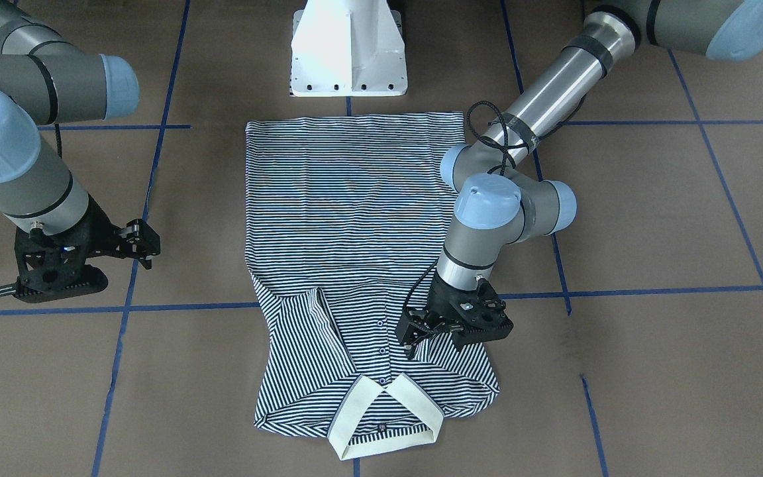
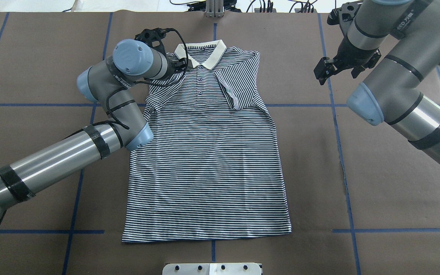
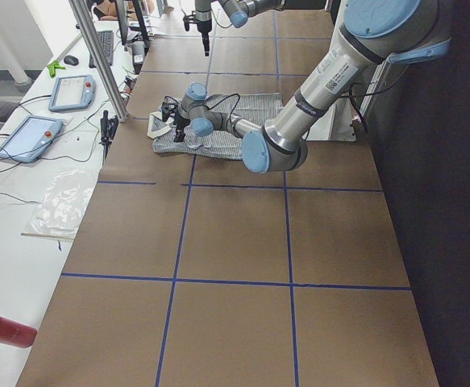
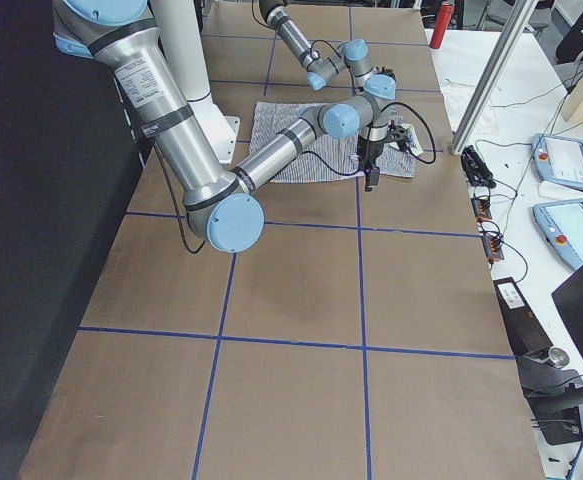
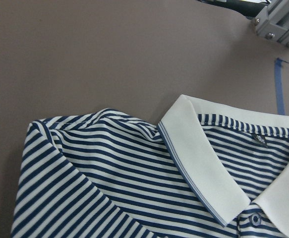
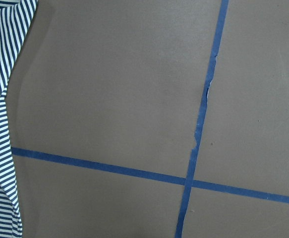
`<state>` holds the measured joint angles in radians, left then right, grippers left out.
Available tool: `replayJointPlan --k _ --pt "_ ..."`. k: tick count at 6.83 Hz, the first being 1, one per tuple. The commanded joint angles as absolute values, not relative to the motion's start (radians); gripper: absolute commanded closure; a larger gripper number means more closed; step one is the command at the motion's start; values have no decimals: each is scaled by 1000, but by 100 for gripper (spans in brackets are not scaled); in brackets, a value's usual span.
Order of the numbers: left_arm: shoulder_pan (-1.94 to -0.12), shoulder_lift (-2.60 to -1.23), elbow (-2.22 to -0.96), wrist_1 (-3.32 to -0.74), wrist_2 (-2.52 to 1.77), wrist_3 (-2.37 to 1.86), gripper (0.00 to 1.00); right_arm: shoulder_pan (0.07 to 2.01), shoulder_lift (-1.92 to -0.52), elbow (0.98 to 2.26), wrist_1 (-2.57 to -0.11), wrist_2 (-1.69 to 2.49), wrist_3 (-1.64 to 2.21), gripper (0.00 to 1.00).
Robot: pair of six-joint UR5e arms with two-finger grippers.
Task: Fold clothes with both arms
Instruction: 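Fold the sleeve inward over the shirt front with the left gripper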
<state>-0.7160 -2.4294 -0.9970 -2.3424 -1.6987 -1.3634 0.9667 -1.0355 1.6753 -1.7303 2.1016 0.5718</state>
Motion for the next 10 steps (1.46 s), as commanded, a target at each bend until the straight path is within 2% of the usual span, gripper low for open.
replayJointPlan --k 1,10 --pt "-712 -2427 -1000 -2339 -1726 -1364 0 968 -1035 1675 -1730 2102 571 0" --pt "-644 -2453 -1069 -2227 -1727 -1439 0 977 -1037 1675 -1730 2102 569 0"
